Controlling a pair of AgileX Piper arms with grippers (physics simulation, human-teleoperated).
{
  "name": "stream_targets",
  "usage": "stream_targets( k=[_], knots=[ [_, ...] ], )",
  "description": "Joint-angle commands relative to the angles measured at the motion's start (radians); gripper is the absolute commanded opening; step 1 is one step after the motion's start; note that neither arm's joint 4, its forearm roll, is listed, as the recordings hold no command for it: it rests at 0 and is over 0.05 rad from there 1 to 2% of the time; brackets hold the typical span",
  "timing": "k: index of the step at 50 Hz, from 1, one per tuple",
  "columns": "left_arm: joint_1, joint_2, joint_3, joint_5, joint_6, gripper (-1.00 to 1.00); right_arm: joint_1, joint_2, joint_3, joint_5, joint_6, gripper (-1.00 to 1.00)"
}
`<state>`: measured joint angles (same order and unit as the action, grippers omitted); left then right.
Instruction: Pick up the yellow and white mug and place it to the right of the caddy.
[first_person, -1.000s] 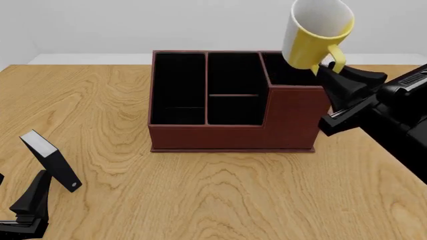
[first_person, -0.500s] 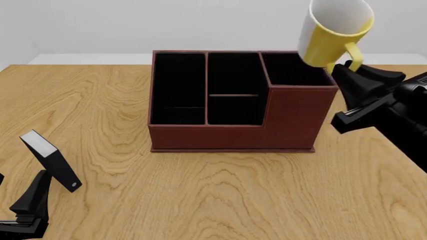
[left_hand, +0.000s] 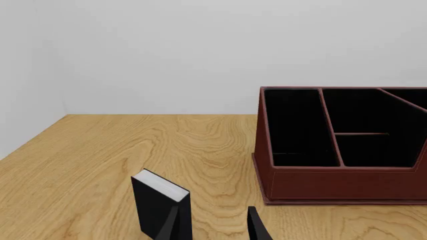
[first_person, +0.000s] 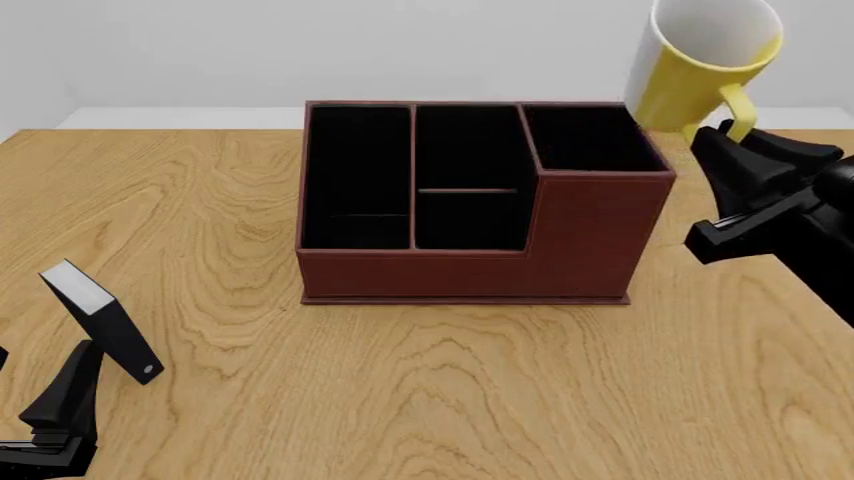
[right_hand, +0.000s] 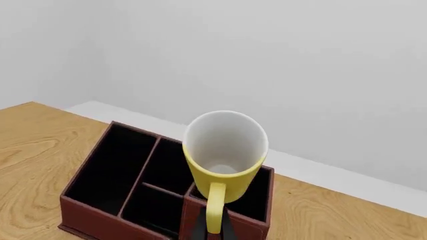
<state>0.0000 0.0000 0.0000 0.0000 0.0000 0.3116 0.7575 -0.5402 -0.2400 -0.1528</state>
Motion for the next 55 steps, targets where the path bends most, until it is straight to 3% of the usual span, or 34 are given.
stream_targets(
  k=[1, 55],
  knots=[
    [0.0, 0.0, 0.0, 0.0, 0.0, 1.0, -0.042, -0.018, -0.007, 0.015, 0.015, -1.0],
    [0.0, 0.0, 0.0, 0.0, 0.0, 1.0, -0.256, -0.051, 0.004, 0.044, 0.034, -1.0]
  ],
)
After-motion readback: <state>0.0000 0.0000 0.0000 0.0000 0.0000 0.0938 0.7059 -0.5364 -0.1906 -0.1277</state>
